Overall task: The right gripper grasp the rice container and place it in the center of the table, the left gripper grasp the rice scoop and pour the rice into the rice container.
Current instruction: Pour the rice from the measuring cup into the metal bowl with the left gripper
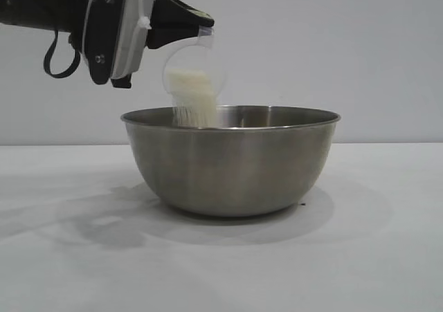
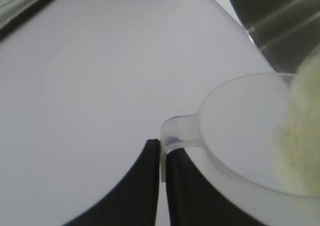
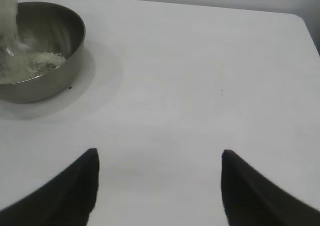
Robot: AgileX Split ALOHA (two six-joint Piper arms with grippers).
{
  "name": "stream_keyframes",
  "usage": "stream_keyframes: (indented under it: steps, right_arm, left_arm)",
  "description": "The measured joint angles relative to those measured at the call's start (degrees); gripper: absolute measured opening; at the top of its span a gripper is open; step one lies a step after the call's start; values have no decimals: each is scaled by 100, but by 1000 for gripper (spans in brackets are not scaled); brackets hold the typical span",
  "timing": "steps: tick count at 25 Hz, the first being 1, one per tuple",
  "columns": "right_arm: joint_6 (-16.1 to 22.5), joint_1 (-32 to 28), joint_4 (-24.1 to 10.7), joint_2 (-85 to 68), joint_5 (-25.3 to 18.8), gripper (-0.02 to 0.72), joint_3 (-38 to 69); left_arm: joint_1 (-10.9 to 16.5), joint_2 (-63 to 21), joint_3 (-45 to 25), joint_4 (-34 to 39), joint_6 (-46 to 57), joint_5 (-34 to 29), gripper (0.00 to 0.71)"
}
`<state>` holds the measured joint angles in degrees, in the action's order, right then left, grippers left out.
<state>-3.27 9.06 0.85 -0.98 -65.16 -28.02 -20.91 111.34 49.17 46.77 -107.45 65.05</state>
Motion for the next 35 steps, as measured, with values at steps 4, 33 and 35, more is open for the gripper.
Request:
stream_keyframes:
  steps: [4,33,35]
  right_arm:
    - [0,0,0,0,0,442,0]
    - [0,0,0,0,0,442,0]
    - [0,0,0,0,0,442,0]
  left_arm:
    - [-11,0,0,82,-385,0,0]
    - [-47,0,9,320,-1299,9,0]
    - [-47,0,9,240,-1164,9,0]
